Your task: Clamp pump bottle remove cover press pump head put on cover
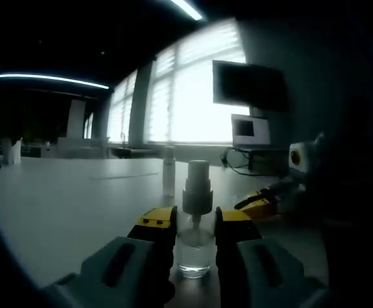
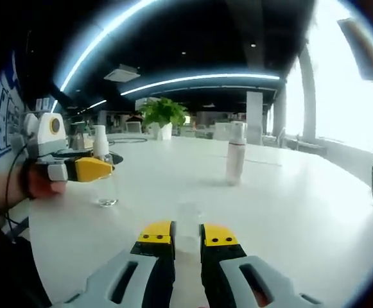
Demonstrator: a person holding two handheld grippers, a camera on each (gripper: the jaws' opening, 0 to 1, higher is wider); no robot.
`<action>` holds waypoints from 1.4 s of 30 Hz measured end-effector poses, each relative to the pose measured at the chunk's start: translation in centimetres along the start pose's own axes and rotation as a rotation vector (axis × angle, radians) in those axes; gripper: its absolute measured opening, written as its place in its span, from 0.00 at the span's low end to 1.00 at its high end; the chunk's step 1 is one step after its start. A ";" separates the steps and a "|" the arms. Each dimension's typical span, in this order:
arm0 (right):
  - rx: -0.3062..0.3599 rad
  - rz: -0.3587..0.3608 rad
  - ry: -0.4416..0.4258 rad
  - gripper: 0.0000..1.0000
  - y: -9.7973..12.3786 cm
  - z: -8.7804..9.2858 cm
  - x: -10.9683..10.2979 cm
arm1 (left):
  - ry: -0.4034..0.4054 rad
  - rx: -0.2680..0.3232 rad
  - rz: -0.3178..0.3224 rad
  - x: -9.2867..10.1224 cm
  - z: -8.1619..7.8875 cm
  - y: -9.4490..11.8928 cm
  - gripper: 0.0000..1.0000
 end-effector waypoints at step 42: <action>0.033 -0.046 -0.038 0.29 0.3 -0.3 0.1 | 0.010 0.001 -0.008 0.0 0.0 -0.1 0.15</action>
Point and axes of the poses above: the point that each gripper's makers call its tool centre point, and the gripper's own axes: y roughly backward along the fingers, x roughly to its right, z roughly out of its underside, the point moved 9 cm from there along y, roughly backward along the fingers, and after that the axes turned 6 degrees about z, right-handed, at the moved point
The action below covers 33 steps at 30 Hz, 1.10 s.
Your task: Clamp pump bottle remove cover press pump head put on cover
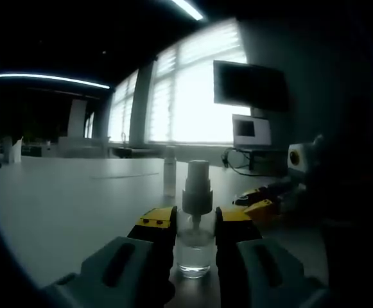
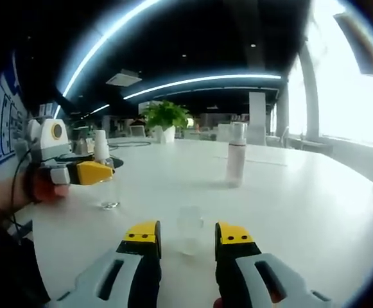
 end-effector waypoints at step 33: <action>0.281 -0.177 -0.052 0.29 1.7 -5.6 -1.7 | -0.010 -0.003 0.027 0.1 0.0 0.0 0.15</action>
Point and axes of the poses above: the point that each gripper's makers call its tool centre point, and the gripper's own axes: y roughly backward along the fingers, x roughly to its right, z roughly out of its underside, the point moved 9 cm from there along y, roughly backward along the fingers, and after that the axes turned 6 degrees about z, right-handed, at the moved point
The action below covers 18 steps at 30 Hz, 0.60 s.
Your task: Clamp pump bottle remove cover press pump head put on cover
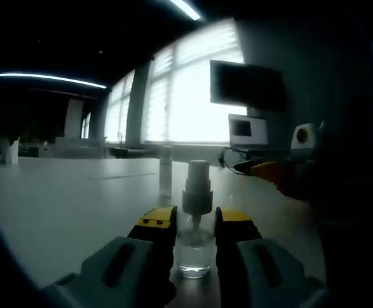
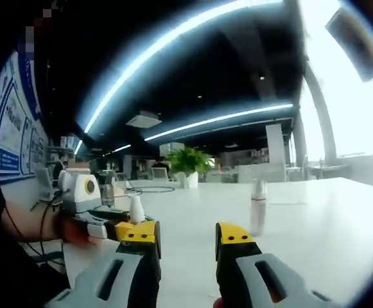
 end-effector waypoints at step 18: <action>-0.158 -0.301 0.224 0.22 -3.9 -8.5 -3.1 | -0.008 -0.003 0.005 0.2 0.0 -0.1 0.15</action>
Point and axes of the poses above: the point that each gripper's makers call its tool centre point, and the gripper's own axes: y roughly backward along the fingers, x roughly to its right, z roughly out of its underside, the point moved 9 cm from there along y, roughly backward along the fingers, and after that the axes turned 6 degrees about z, right-handed, at the moved point
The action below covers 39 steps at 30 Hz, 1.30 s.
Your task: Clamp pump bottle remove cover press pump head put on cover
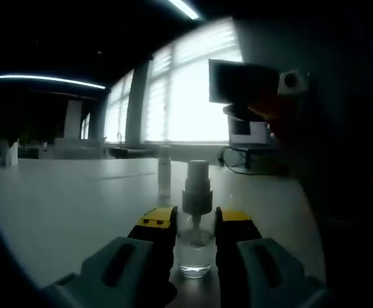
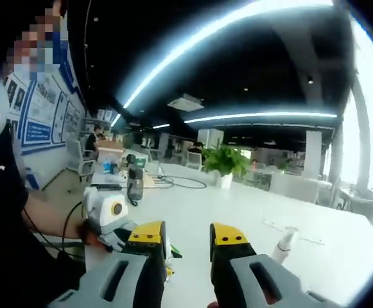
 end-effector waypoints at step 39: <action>-0.276 -0.250 0.252 0.18 -5.2 -0.5 1.5 | -0.001 0.002 -0.003 0.1 -0.1 0.0 0.15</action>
Point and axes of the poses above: the point that each gripper's makers call its tool centre point, and the gripper's own axes: y roughly backward along the fingers, x roughly to its right, z roughly out of its underside, the point moved 9 cm from there along y, roughly backward along the fingers, and after that the axes turned 6 degrees about z, right-handed, at the moved point
